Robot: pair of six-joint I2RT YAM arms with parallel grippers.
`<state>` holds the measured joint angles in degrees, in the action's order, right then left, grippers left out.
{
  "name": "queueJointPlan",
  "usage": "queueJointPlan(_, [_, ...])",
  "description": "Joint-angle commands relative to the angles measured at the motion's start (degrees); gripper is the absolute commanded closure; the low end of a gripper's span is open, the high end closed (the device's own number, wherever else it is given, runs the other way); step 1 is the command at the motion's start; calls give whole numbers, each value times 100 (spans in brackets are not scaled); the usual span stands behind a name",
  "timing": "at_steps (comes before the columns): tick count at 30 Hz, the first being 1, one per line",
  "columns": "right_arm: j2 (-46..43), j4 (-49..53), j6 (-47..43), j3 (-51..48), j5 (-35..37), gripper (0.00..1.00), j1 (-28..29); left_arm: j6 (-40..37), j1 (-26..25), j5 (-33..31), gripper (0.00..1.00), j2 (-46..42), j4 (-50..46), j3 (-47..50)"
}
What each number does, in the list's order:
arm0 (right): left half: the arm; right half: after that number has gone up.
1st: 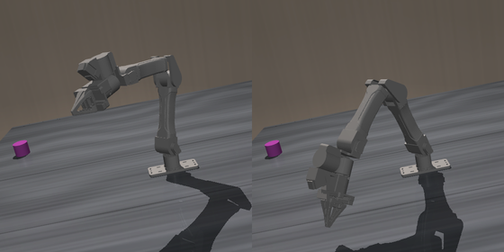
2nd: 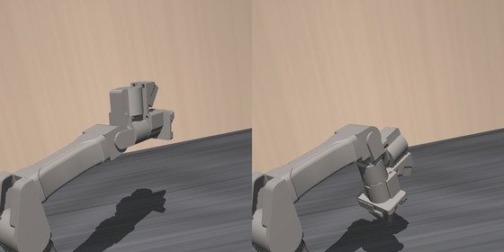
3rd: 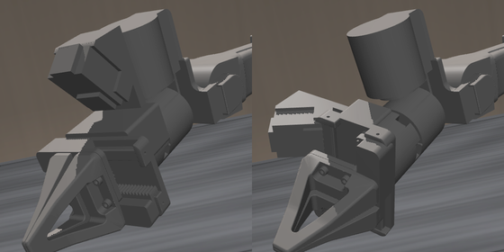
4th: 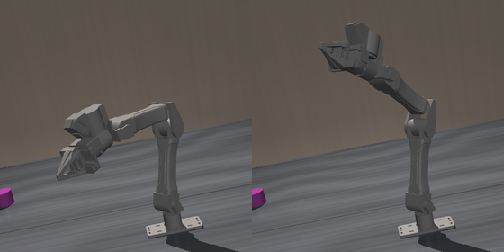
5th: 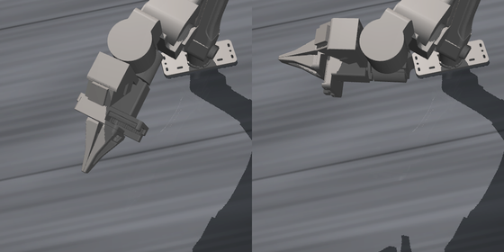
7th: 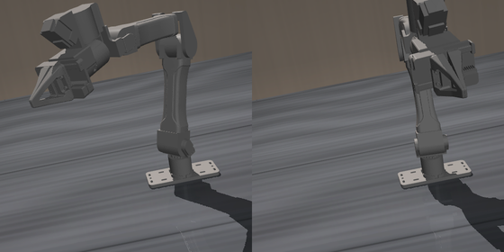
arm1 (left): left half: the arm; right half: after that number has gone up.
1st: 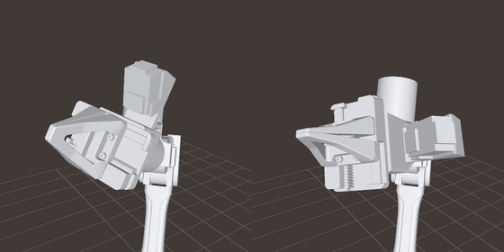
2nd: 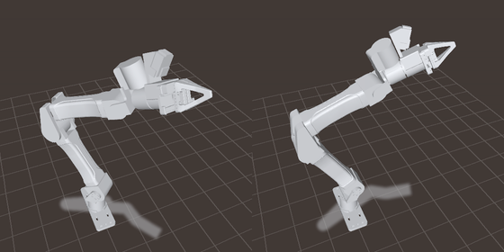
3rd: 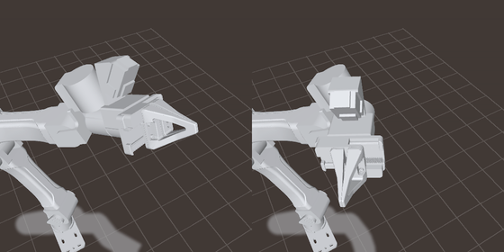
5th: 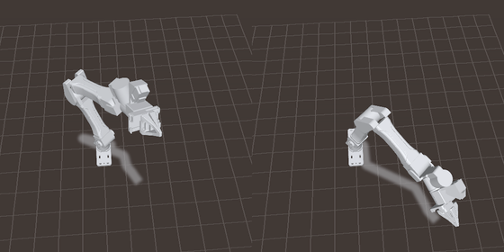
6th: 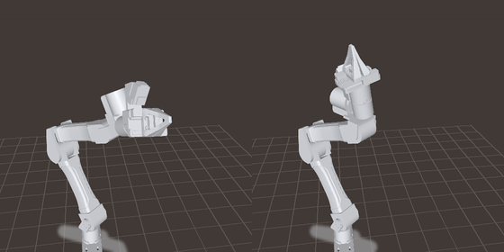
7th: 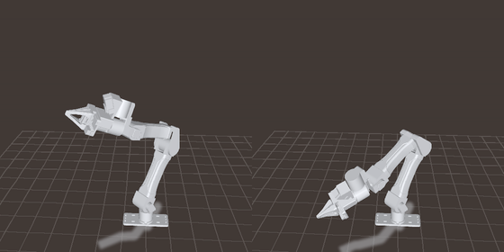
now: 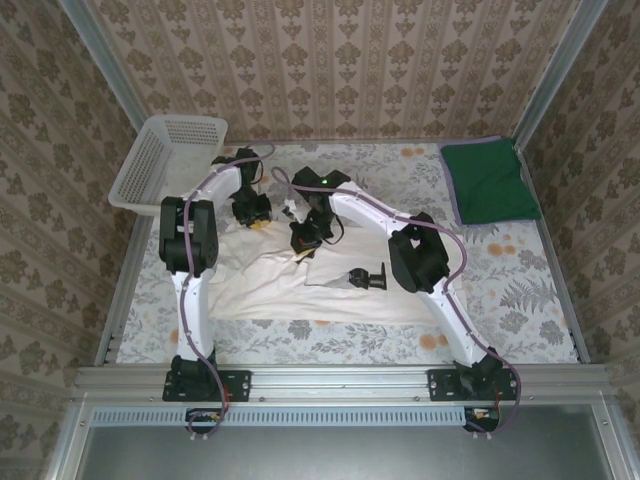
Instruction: Fold and stack the t-shirts
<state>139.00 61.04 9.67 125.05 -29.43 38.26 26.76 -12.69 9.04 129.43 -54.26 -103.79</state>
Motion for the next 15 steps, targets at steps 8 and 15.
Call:
queueJointPlan(8, [-562, 119, -334, -705, -440, 100, -142, -167, 91, -278, 79, 320, -186, -124])
queueJointPlan(15, [-736, -8, -211, -1187, -210, 77, -304, -199, 91, -330, 78, 338, -216, -172])
